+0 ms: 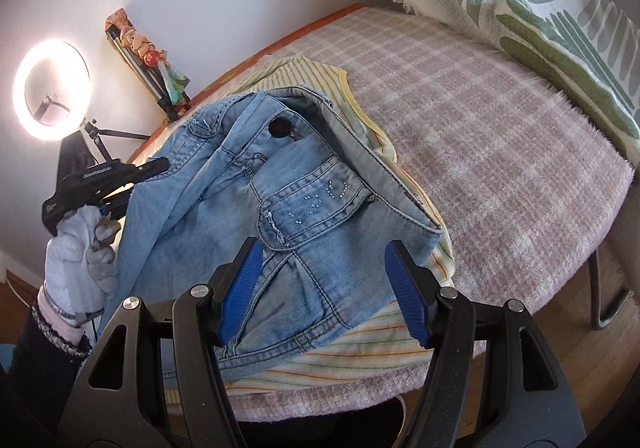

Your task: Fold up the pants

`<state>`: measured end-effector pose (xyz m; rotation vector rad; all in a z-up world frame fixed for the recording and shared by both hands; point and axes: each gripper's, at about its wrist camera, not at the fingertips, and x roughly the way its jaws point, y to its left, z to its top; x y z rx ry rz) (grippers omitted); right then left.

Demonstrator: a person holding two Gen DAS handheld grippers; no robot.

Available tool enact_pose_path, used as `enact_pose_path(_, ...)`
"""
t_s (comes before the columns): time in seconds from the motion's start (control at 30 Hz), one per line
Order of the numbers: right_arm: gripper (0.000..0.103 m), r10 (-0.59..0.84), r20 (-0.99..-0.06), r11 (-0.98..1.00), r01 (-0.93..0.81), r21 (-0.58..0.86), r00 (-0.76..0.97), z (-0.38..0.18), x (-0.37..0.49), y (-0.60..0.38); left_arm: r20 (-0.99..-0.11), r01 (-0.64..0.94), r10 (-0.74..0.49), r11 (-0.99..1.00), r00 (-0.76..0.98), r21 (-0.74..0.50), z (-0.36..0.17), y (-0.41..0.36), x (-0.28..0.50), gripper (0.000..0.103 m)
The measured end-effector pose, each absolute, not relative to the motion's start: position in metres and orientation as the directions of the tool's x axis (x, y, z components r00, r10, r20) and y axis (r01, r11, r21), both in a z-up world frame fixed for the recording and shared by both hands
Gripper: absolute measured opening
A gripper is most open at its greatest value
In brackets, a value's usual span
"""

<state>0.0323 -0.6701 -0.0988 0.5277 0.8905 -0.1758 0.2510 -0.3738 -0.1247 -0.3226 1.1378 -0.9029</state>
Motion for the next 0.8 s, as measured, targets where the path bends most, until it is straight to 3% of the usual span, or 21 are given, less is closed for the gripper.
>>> enact_pose_path(0.13, 0.067, 0.098, -0.763, 0.841, 0.357, 0.407, 0.639, -0.093, 0.038, -0.679, -0.609, 0.617, -0.787, 0.530, 0.101, -0.582, -0.097, -0.388, 0.211, 0.016)
enact_pose_path(0.33, 0.067, 0.134, -0.722, 0.833, 0.318, 0.453, 0.678, -0.064, 0.062, -0.688, -0.626, 0.754, -0.780, 0.418, 0.012, -0.507, -0.100, -0.406, 0.153, 0.016)
enact_pose_path(0.6, 0.067, 0.175, -0.735, 0.897, 0.201, 0.393, 0.655, -0.033, 0.118, -0.647, -0.674, 0.875, -0.735, 0.374, 0.078, -0.307, -0.111, -0.420, 0.102, 0.016)
enact_pose_path(0.8, 0.067, 0.211, -0.787, 0.894, 0.212, 0.396, 0.579, -0.037, 0.164, -0.630, -0.718, 0.954, -0.680, 0.289, 0.148, -0.077, -0.118, -0.429, 0.056, 0.016)
